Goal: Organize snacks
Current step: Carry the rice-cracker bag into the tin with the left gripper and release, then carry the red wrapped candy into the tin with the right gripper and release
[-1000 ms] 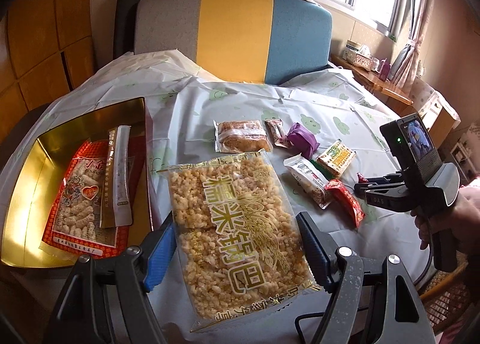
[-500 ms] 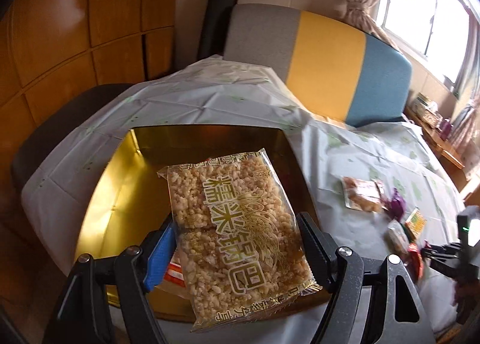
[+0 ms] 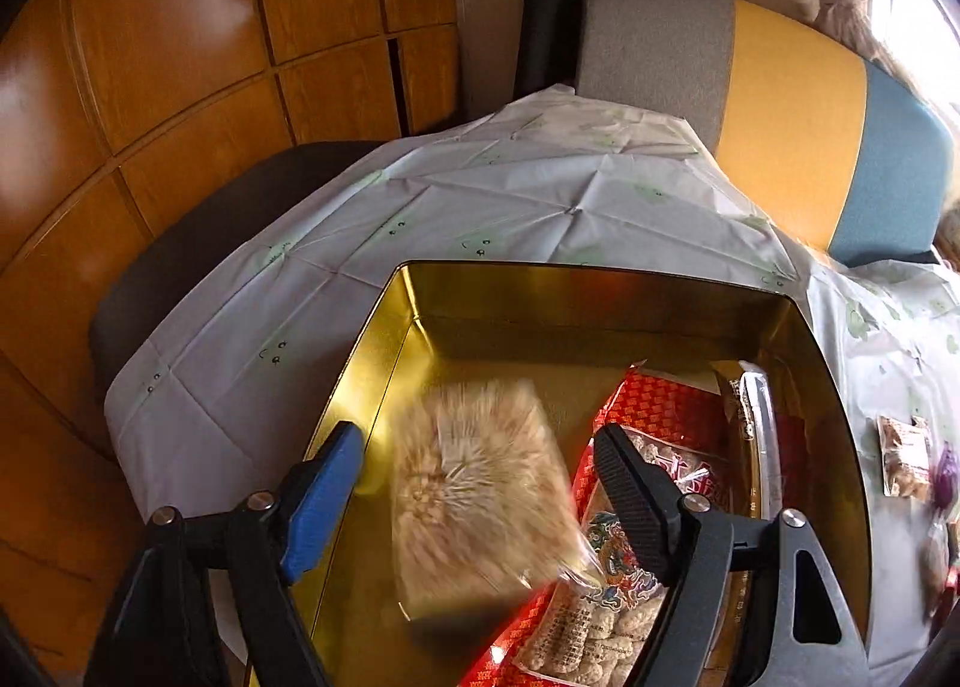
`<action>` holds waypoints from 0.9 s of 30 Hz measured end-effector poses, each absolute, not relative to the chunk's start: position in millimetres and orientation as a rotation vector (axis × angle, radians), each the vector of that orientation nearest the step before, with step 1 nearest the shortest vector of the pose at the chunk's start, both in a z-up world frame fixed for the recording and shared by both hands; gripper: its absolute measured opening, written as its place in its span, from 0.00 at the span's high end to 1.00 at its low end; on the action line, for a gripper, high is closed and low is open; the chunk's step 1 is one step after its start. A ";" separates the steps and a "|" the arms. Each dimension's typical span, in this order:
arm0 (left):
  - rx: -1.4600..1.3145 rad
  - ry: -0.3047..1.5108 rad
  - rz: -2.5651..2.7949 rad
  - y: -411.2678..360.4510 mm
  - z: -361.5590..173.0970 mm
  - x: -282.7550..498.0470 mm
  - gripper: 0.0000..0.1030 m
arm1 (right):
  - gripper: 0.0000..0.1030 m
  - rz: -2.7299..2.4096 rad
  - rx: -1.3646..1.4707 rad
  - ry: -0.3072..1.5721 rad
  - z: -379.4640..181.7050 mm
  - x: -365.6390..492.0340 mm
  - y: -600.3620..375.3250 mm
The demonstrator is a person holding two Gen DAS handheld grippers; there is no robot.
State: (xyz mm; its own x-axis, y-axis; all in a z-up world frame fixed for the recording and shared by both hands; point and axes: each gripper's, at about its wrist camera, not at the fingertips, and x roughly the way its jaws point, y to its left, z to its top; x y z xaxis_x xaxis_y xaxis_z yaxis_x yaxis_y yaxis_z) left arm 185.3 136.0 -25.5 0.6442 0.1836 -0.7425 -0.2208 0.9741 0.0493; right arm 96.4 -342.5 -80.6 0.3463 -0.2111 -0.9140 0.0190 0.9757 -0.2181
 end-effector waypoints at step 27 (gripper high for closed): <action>-0.051 0.831 0.058 53.5 -14.6 64.1 0.18 | 0.82 -0.159 -0.095 1.163 -63.7 96.9 -351.2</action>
